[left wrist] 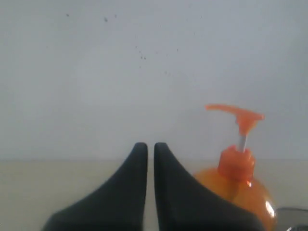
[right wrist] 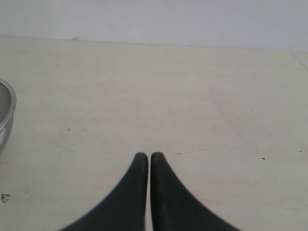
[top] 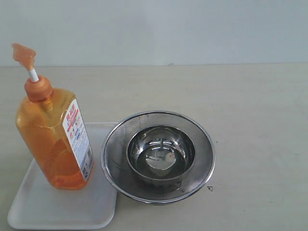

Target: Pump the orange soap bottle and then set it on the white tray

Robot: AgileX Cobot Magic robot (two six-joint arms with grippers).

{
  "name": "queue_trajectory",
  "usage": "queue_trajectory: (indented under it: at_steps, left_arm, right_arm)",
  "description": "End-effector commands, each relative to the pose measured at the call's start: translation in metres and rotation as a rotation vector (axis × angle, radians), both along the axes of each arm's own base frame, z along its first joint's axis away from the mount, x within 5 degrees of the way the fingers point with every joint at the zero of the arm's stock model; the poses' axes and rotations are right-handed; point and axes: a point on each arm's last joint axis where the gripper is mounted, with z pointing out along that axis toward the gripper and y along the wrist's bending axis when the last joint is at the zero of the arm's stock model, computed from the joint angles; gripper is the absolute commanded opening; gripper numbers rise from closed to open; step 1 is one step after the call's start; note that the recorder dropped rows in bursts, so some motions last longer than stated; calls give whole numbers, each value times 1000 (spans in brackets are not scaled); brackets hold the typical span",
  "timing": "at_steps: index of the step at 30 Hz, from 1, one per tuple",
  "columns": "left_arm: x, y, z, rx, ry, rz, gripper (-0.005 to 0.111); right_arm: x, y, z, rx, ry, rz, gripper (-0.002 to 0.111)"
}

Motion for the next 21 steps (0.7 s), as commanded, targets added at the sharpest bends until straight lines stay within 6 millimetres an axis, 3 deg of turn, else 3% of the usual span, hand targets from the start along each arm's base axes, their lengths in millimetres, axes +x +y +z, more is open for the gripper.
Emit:
queue_trajectory:
  at_steps: [1, 7, 13, 15, 21]
  left_arm:
    - [6, -4, -31, -30, 42, -33, 5]
    - [7, -4, -43, -109, 101, -30, 5]
    - [6, -3, -43, 316, 44, -1, 5]
    - [6, -3, -44, 368, 54, 3, 5]
    - [5, -3, -60, 142, 257, -20, 5]
  right_arm:
    - [0, -1, 1, -12, -9, -6, 0]
    - [0, -1, 1, -12, -9, -6, 0]
    - [0, -1, 1, -12, -9, -6, 0]
    - [0, -1, 1, -12, -9, -6, 0]
    - [0, 0, 1, -3, -14, -6, 0]
